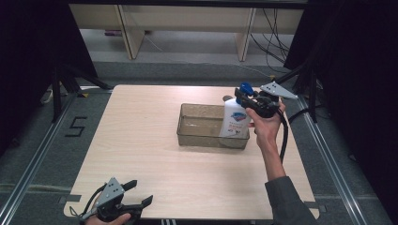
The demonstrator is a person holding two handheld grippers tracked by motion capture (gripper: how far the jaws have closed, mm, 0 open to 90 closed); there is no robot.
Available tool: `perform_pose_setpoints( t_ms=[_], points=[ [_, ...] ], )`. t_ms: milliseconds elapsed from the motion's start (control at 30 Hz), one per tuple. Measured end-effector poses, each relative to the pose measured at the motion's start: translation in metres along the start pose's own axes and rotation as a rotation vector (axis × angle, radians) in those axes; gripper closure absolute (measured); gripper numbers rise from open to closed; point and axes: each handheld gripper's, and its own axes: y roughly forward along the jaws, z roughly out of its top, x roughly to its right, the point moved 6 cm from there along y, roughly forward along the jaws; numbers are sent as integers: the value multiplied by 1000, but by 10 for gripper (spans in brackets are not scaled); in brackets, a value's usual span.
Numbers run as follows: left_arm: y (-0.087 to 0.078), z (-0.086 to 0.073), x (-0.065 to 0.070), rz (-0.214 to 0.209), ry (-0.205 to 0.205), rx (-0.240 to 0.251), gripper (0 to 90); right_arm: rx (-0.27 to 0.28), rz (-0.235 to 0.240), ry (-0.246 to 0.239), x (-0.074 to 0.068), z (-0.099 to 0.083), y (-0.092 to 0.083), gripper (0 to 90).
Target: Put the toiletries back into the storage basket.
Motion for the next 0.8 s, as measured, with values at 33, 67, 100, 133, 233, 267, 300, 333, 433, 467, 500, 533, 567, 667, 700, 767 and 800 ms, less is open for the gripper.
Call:
perform_pose_setpoints(
  t_ms=[33,67,100,133,233,267,300,333,433,467,500,533,567,667,700,767,800],
  points=[
    [0,0,0,-1,-3,3,189,-5,-1,-10,0,0,-1,590],
    [0,0,0,-1,-3,3,189,-5,-1,-10,0,0,-1,590],
    [0,0,0,1,2,-1,189,-19,-2,-1,-2,-1,-4,589],
    [0,0,0,1,2,-2,189,-16,-1,-16,-2,-1,-4,586],
    [0,0,0,5,4,-8,189,-26,-3,1,-2,-2,-7,515],
    [-1,-1,-1,6,9,-13,189,-26,1,-7,-2,-3,-7,501],
    [-1,-1,-1,6,14,-17,189,-27,5,0,-3,-3,-6,487],
    [-1,-1,-1,6,14,-17,189,-31,4,-8,-3,-4,-7,471],
    [-1,-1,-1,6,13,-17,189,-47,-2,0,-5,-5,-8,430],
    [-1,-1,-1,8,12,-18,189,-61,-2,-11,-6,-6,-7,385],
    [-1,-1,-1,8,12,-17,189,-63,4,-3,-7,-7,-7,385],
    [-1,-1,-1,8,12,-18,190,-68,5,-16,-7,-7,-6,378],
    [-1,-1,-1,8,12,-18,189,-79,-6,-18,-8,-8,-7,367],
    [-1,-1,-2,6,12,-18,189,-86,3,-19,-8,-9,-6,323],
    [-1,-1,-2,6,14,-18,189,-93,3,-8,-8,-10,-5,306],
    [-1,-1,-2,6,13,-17,189,-97,0,9,-8,-11,-6,288],
    [-1,-1,-2,12,12,-20,189,-93,7,17,-8,-11,-6,282]
  ],
)
